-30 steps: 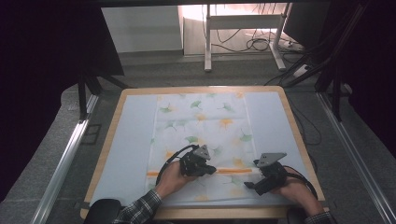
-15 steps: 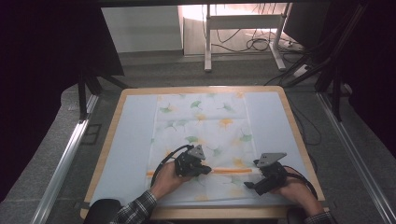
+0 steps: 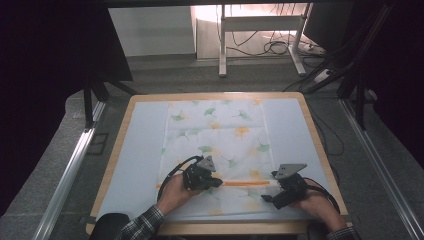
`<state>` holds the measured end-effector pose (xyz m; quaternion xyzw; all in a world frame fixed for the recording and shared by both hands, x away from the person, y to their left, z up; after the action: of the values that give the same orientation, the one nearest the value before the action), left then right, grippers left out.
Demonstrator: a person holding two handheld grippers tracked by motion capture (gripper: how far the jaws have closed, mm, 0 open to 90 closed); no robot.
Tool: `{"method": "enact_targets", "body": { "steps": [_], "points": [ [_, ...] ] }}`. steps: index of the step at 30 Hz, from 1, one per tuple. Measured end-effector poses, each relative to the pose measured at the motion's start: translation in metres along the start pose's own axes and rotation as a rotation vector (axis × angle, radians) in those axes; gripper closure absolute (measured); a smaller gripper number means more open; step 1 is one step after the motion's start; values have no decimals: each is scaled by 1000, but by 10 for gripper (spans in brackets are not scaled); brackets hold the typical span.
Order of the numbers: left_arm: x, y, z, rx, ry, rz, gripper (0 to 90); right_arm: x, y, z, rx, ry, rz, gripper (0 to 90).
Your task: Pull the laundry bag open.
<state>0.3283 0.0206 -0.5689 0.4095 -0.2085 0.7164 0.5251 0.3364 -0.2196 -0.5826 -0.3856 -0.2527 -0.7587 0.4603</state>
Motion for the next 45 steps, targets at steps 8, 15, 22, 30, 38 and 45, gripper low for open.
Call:
{"method": "enact_targets", "body": {
  "steps": [8,15,22,30,38,45],
  "points": [
    [4,-1,-6,11,-1,3,900,0,0,0,-1,0,-1,52],
    [9,-5,-15,26,-17,20,900,0,0,0,-2,1,-1,52],
    [17,-8,-25,51,-9,31,900,0,0,0,-1,1,-1,52],
    [23,-10,-33,63,-11,44,900,0,0,0,-2,1,-1,52],
    [28,-11,-41,74,-13,61,900,0,0,0,-3,2,-2,52],
    [32,-12,-48,82,-12,72,900,0,0,0,-6,1,-3,52]
  ]
}}
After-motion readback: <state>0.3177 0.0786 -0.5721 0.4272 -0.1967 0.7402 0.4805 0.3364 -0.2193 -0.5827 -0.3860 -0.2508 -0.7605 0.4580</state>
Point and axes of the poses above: each handheld gripper's, and its own axes: x roughly backward along the jaws, z roughly out of its top, y roughly to its right, the point moved 7 cm from there along -x, roughly forward along the jaws, and after that the axes turned 6 degrees about -y, right-handed, at the moved point
